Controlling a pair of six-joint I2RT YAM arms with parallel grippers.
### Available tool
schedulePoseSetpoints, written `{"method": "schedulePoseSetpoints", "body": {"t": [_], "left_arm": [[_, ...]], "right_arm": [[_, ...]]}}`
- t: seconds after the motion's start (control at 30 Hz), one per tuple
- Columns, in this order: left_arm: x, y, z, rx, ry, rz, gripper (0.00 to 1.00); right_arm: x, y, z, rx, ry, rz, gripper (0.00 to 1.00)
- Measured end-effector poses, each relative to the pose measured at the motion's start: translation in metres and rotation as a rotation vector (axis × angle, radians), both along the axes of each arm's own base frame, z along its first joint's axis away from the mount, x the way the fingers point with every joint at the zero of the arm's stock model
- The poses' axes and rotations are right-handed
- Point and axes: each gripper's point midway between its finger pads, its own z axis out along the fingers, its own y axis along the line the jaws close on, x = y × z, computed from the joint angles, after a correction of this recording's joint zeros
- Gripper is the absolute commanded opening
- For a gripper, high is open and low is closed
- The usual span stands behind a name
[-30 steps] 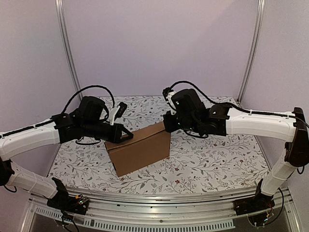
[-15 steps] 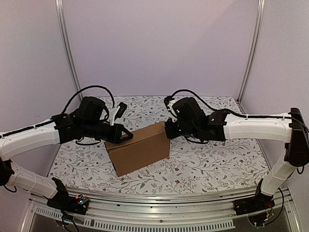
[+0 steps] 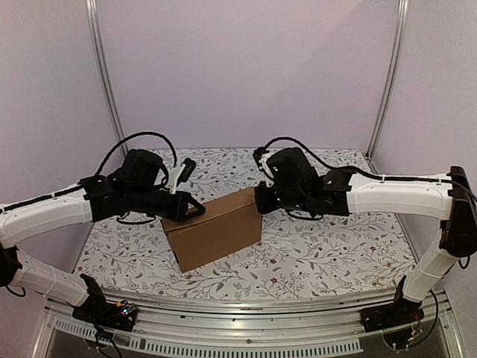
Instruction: Fold the paper box
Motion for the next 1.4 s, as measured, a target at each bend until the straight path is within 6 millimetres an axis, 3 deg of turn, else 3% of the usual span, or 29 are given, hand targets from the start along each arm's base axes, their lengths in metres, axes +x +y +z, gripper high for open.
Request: {"method": "schedulePoseSetpoints", "body": {"t": [0.27, 0.5, 0.73, 0.93, 1.07, 1.23, 1.4], "left_arm": [[0.001, 0.000, 0.000, 0.003, -0.003, 0.004, 0.00], [0.000, 0.000, -0.001, 0.007, -0.005, 0.003, 0.00], [0.001, 0.001, 0.001, 0.021, -0.017, 0.003, 0.00], [0.000, 0.003, 0.003, 0.046, -0.024, -0.002, 0.12], [0.000, 0.010, 0.008, 0.080, -0.035, 0.012, 0.14], [-0.002, 0.018, 0.020, 0.099, -0.049, 0.028, 0.13], [-0.010, 0.033, 0.027, 0.111, -0.044, 0.056, 0.04]], "right_arm": [[-0.029, 0.028, 0.008, 0.037, 0.030, 0.129, 0.00], [-0.047, 0.049, -0.001, 0.053, 0.058, 0.198, 0.00], [-0.046, 0.052, -0.003, 0.067, 0.048, 0.194, 0.00], [-0.044, 0.051, -0.002, 0.064, 0.036, 0.180, 0.00], [-0.043, 0.050, -0.002, 0.062, 0.033, 0.175, 0.00], [-0.043, 0.049, -0.002, 0.061, 0.032, 0.173, 0.00], [-0.043, 0.050, -0.001, 0.057, 0.032, 0.171, 0.00]]}}
